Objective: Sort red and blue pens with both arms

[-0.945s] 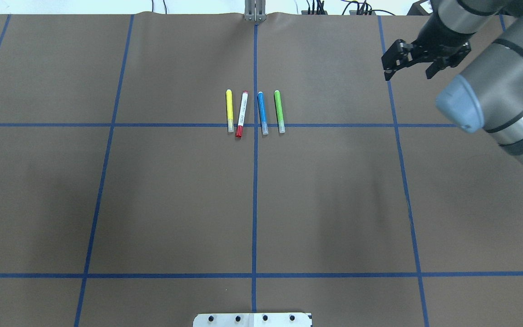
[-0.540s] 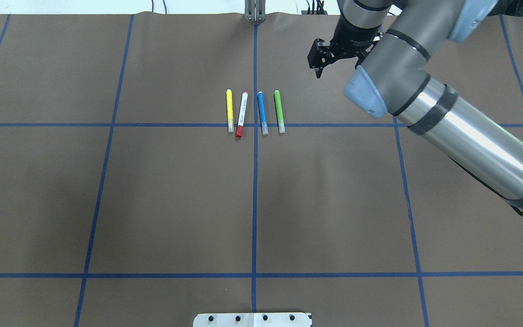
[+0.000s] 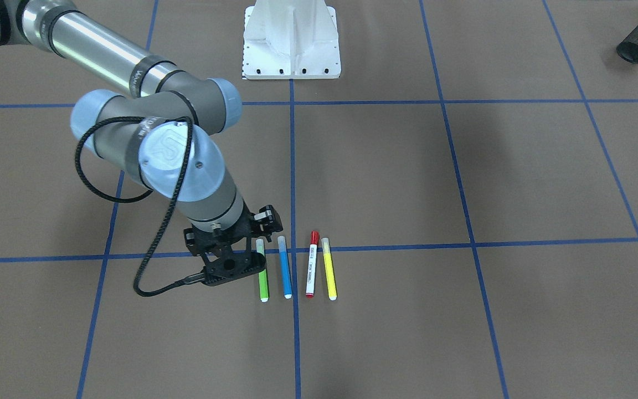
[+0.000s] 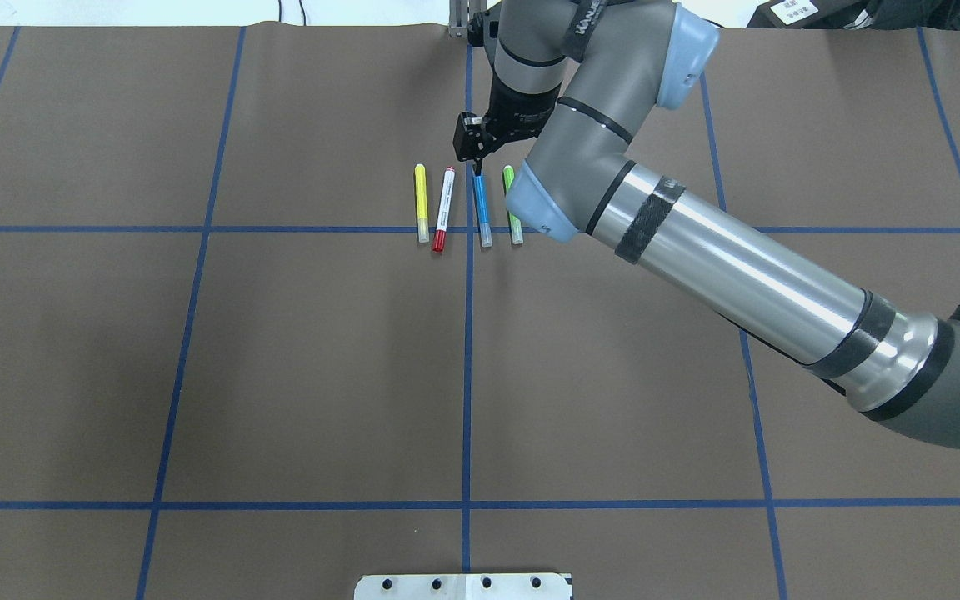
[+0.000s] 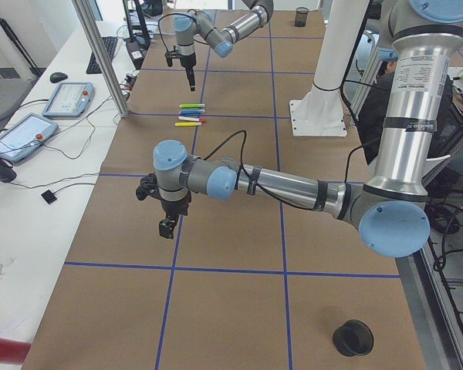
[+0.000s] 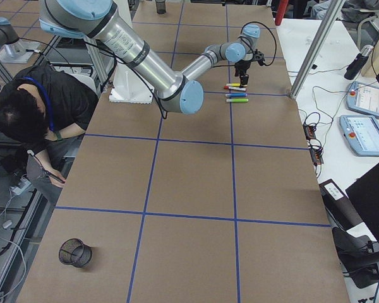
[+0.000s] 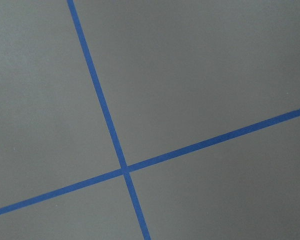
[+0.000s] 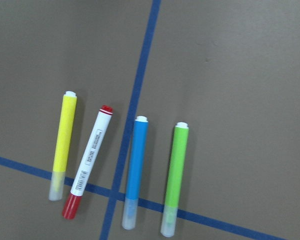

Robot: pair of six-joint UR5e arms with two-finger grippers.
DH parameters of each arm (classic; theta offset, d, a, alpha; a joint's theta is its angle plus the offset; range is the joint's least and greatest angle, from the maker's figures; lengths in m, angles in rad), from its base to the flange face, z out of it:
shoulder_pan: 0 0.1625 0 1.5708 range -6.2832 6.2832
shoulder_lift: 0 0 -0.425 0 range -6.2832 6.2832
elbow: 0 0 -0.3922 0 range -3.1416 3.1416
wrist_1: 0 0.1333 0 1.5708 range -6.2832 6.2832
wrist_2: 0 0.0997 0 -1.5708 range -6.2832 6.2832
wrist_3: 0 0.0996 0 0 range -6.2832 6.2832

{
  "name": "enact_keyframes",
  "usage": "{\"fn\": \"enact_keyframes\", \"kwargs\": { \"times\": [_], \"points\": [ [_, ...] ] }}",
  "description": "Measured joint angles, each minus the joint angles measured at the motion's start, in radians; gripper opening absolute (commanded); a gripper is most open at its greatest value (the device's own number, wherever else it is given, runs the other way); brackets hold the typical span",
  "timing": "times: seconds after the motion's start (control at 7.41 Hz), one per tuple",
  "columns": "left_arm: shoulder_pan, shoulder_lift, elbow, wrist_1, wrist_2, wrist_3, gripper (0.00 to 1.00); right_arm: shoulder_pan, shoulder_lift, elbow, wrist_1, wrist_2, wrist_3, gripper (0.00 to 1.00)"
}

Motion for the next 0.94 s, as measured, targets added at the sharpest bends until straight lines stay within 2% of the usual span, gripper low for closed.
{"fn": "enact_keyframes", "kwargs": {
  "times": [0.27,0.67,0.94],
  "points": [
    [-0.001,0.001,0.001,0.0,0.0,0.0,1.0,-0.052,0.017,-0.049,0.046,-0.058,0.006,0.87],
    [-0.002,0.002,0.001,-0.001,0.0,0.001,1.0,-0.094,0.02,-0.125,0.111,-0.128,0.042,0.67],
    [-0.002,0.003,0.002,-0.001,-0.001,0.002,1.0,-0.101,0.021,-0.174,0.164,-0.15,0.062,0.47]
  ]
}}
